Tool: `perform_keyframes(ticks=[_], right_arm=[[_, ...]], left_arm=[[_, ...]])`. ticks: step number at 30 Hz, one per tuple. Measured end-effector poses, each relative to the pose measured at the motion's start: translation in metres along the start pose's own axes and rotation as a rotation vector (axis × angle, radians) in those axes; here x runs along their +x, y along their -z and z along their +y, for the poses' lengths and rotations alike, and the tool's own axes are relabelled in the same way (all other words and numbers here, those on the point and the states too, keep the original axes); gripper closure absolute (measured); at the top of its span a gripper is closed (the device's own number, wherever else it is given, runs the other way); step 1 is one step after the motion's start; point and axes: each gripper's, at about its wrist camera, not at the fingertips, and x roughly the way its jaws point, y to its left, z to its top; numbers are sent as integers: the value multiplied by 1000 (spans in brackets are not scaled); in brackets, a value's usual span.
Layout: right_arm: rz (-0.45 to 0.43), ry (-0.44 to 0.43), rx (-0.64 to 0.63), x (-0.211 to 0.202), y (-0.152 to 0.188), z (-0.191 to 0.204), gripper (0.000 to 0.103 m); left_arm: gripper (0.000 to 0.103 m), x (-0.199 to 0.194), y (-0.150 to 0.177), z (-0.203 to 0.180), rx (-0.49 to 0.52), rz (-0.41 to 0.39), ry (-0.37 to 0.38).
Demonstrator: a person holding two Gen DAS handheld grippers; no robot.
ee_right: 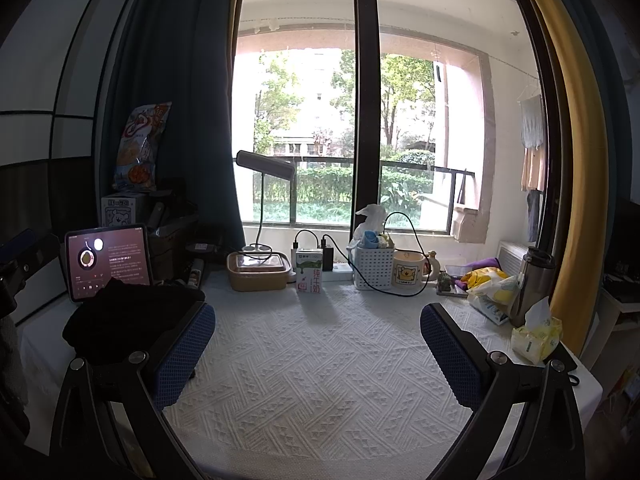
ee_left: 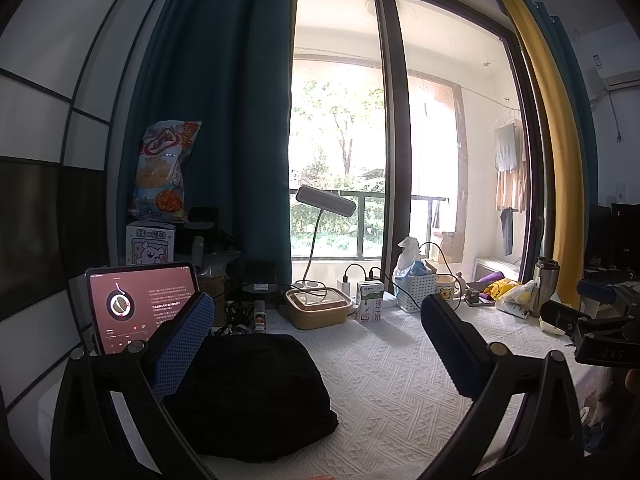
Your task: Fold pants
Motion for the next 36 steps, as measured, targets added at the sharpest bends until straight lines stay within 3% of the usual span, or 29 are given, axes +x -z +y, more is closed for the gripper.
perform_keyframes(ticks=[36], right_arm=[[2, -2, 0, 0, 0, 1, 0]], left_arm=[[1, 3, -2, 2, 6, 1, 23]])
